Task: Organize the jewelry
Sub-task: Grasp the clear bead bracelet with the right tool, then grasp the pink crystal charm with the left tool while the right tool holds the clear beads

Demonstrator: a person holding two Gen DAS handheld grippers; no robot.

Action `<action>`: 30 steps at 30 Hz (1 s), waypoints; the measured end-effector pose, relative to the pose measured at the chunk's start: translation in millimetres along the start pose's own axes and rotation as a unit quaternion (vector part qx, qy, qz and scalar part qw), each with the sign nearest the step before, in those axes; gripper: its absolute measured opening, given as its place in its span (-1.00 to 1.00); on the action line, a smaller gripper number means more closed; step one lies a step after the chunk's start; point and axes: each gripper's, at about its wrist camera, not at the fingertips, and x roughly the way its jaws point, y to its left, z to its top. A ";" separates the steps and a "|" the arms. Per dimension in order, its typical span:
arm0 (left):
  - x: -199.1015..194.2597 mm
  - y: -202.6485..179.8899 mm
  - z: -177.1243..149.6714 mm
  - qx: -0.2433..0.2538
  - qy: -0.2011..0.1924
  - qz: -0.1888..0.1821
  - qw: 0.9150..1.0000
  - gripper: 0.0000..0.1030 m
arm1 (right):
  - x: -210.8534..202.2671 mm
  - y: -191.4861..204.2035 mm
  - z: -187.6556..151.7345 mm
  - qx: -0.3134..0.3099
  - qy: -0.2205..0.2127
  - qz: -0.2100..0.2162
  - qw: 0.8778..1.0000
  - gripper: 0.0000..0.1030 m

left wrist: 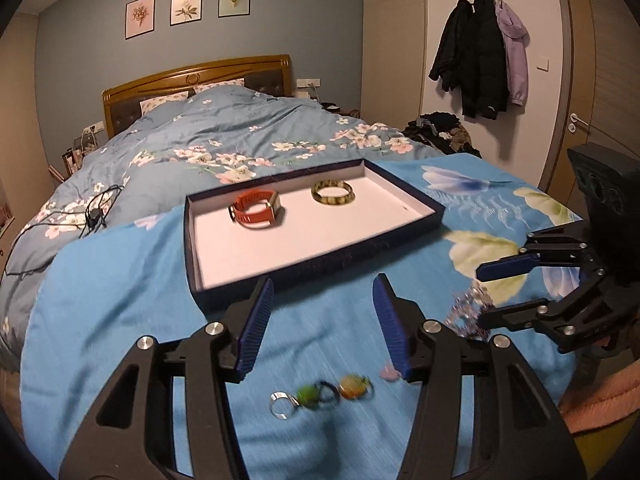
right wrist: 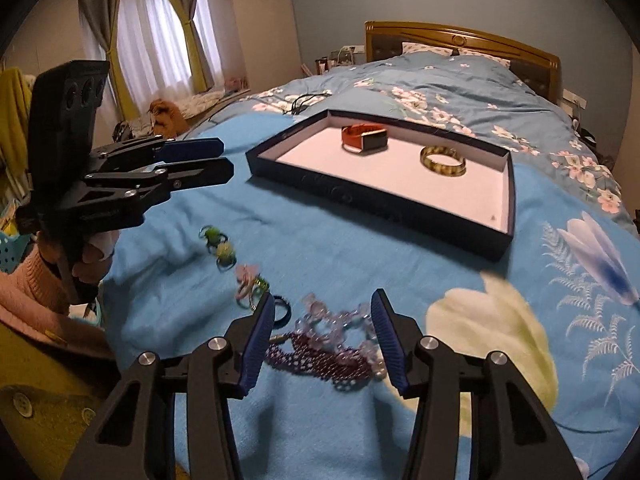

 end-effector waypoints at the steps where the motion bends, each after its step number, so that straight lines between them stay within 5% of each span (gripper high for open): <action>1: 1.1 -0.3 -0.8 -0.002 0.002 -0.001 1.000 -0.01 | 2.4 1.6 -1.1 -0.003 0.004 -0.004 1.000 -0.14; 15: -3.3 -3.9 -14.7 -0.014 0.011 -0.009 1.000 -0.01 | 24.9 -1.0 -8.5 0.014 0.035 -0.015 0.999 -0.54; 30: -3.6 -6.7 -18.3 -0.013 0.014 -0.018 1.000 -0.01 | 12.7 -7.0 -3.9 0.037 0.012 -0.008 0.999 -0.85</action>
